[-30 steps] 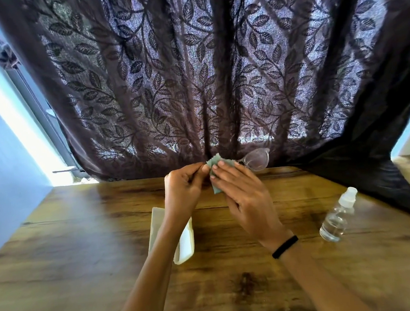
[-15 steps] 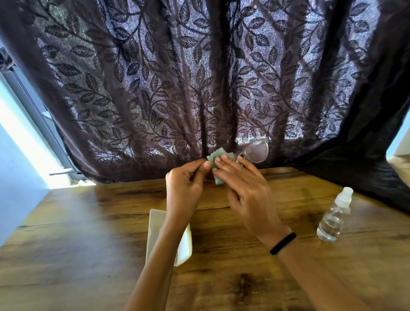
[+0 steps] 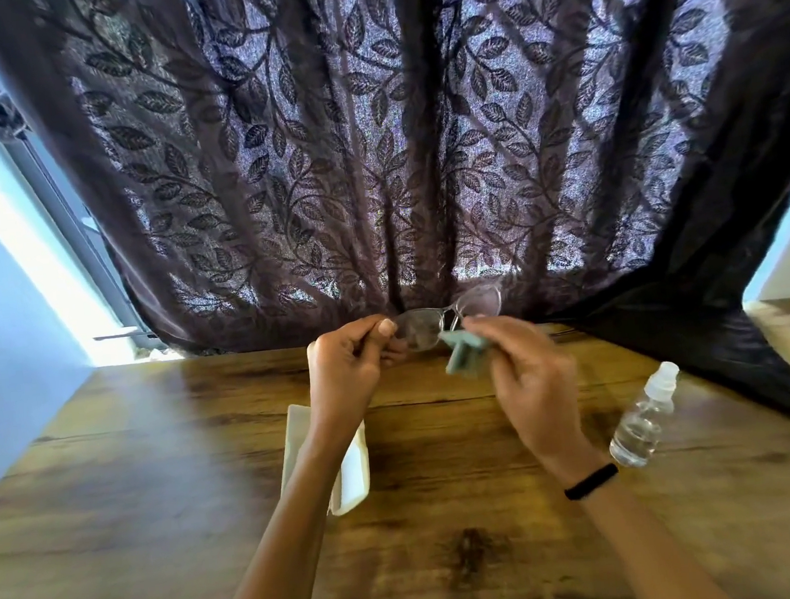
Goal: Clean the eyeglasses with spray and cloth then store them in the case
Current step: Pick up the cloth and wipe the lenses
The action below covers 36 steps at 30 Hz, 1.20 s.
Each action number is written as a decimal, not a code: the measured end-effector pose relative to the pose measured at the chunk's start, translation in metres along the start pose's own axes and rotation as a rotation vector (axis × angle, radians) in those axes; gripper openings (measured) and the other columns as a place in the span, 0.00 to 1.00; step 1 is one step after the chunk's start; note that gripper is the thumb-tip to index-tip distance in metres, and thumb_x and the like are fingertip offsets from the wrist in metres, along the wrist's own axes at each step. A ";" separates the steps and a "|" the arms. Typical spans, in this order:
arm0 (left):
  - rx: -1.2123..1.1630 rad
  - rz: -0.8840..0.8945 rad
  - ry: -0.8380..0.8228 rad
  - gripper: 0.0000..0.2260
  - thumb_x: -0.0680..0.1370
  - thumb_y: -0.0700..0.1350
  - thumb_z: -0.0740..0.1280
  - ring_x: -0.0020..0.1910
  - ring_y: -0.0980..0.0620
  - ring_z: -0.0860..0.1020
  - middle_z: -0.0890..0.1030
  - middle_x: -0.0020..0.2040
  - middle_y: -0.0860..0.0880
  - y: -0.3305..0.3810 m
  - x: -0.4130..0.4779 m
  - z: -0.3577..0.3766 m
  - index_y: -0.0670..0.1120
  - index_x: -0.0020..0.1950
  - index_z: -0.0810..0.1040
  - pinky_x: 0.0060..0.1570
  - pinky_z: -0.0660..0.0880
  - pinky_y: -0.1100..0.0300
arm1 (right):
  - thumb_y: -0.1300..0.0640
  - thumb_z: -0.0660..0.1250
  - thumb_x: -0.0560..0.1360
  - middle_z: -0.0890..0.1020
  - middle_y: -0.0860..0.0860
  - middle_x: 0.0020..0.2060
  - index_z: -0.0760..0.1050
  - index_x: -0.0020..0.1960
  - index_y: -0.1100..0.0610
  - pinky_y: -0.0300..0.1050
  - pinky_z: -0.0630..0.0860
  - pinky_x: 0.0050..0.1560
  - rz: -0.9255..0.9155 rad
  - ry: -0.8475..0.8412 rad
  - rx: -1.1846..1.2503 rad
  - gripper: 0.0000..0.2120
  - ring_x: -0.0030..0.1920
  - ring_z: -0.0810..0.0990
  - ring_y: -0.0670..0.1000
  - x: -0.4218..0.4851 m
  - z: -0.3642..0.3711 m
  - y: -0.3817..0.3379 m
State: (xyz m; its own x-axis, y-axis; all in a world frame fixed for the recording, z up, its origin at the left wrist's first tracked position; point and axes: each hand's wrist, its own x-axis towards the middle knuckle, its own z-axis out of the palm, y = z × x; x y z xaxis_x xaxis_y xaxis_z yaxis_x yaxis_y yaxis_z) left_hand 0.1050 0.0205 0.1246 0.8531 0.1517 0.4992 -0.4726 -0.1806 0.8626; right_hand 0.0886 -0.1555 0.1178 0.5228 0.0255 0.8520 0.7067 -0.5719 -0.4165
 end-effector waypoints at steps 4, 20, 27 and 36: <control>-0.026 -0.010 -0.016 0.06 0.76 0.38 0.64 0.33 0.52 0.83 0.82 0.33 0.48 0.000 -0.003 -0.001 0.44 0.45 0.80 0.34 0.79 0.64 | 0.64 0.65 0.74 0.81 0.53 0.49 0.77 0.56 0.65 0.25 0.74 0.42 0.316 0.348 0.110 0.11 0.43 0.79 0.33 0.026 -0.016 0.018; -0.073 -0.020 -0.032 0.06 0.76 0.42 0.64 0.34 0.49 0.83 0.84 0.33 0.50 0.003 0.003 0.003 0.47 0.44 0.80 0.34 0.79 0.63 | 0.69 0.67 0.72 0.77 0.56 0.60 0.75 0.60 0.63 0.51 0.71 0.64 -0.088 -0.052 -0.207 0.16 0.64 0.73 0.52 -0.003 0.013 0.017; -0.094 -0.012 -0.057 0.07 0.76 0.39 0.64 0.33 0.52 0.83 0.83 0.31 0.53 0.004 0.002 0.000 0.47 0.43 0.80 0.33 0.78 0.65 | 0.71 0.66 0.72 0.78 0.60 0.58 0.75 0.59 0.66 0.57 0.76 0.58 0.030 0.051 -0.135 0.15 0.61 0.76 0.56 0.003 0.005 0.026; -0.097 -0.019 -0.048 0.06 0.76 0.39 0.64 0.33 0.51 0.83 0.83 0.31 0.52 0.006 0.002 0.004 0.46 0.44 0.80 0.33 0.78 0.65 | 0.72 0.67 0.71 0.78 0.58 0.59 0.76 0.58 0.64 0.48 0.72 0.63 -0.155 -0.062 -0.220 0.16 0.64 0.73 0.52 0.007 0.012 0.017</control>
State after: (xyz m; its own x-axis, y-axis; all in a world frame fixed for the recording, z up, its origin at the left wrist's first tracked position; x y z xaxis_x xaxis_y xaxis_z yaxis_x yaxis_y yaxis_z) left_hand 0.1050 0.0158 0.1309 0.8706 0.1072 0.4802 -0.4734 -0.0833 0.8769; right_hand 0.1099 -0.1550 0.1124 0.4496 0.1726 0.8764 0.6632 -0.7217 -0.1981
